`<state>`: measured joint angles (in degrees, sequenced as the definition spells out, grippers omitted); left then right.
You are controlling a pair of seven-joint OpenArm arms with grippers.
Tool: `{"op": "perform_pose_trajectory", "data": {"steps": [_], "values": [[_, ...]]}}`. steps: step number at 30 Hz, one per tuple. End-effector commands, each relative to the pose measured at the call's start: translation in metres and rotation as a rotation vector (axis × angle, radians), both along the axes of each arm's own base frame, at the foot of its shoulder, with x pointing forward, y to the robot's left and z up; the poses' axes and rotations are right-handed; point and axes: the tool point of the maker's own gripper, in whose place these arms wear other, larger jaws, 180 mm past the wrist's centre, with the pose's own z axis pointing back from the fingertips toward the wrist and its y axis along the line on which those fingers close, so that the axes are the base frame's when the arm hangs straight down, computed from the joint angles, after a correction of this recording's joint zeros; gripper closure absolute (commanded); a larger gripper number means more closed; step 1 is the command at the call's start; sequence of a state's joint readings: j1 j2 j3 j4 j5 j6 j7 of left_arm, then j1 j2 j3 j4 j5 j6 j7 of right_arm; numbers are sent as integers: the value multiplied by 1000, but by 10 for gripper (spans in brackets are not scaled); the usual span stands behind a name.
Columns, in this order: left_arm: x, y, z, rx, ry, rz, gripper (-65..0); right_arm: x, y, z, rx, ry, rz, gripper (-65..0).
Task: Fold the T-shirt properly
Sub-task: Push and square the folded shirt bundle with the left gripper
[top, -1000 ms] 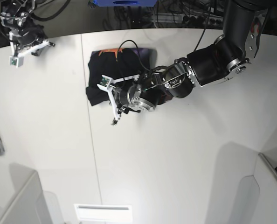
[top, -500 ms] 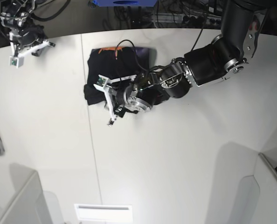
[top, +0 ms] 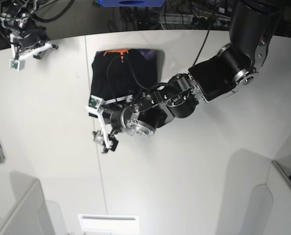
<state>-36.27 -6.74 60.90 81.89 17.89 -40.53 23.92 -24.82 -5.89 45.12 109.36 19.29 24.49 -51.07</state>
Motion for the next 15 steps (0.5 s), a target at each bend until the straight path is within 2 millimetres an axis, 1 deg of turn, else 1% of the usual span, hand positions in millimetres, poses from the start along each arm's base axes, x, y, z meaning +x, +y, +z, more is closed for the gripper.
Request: {"op": "perform_pose_trajectory", "data": {"steps": [1, 3, 6, 7, 9, 11, 14, 15], "values": [[11, -9, 30, -74, -43, 7, -466, 6, -5, 10, -23, -43, 1, 0], [13, -8, 49, -154, -46, 45, -464, 10, -8, 17, -47, -90, -1, 0], [10, 0, 66, -258, -35, 100, -464, 6, -11, 23, -80, -142, 1, 0], [10, 6, 70, -289, -31, 129, -464, 5, -13, 26, -92, -162, 0, 0], [12, 29, 74, -340, -22, 204, -462, 5, -17, 31, -113, -199, -5, 0], [11, 46, 86, -399, -33, 259, -462, 2, -19, 35, -131, -229, -5, 0], [0, 74, 97, -462, -52, 334, -462, 2, -20, 43, -156, -283, 9, 0], [-6, 81, 102, -474, -62, 344, -462, 4, -16, 46, -156, -304, 39, 0]]}}
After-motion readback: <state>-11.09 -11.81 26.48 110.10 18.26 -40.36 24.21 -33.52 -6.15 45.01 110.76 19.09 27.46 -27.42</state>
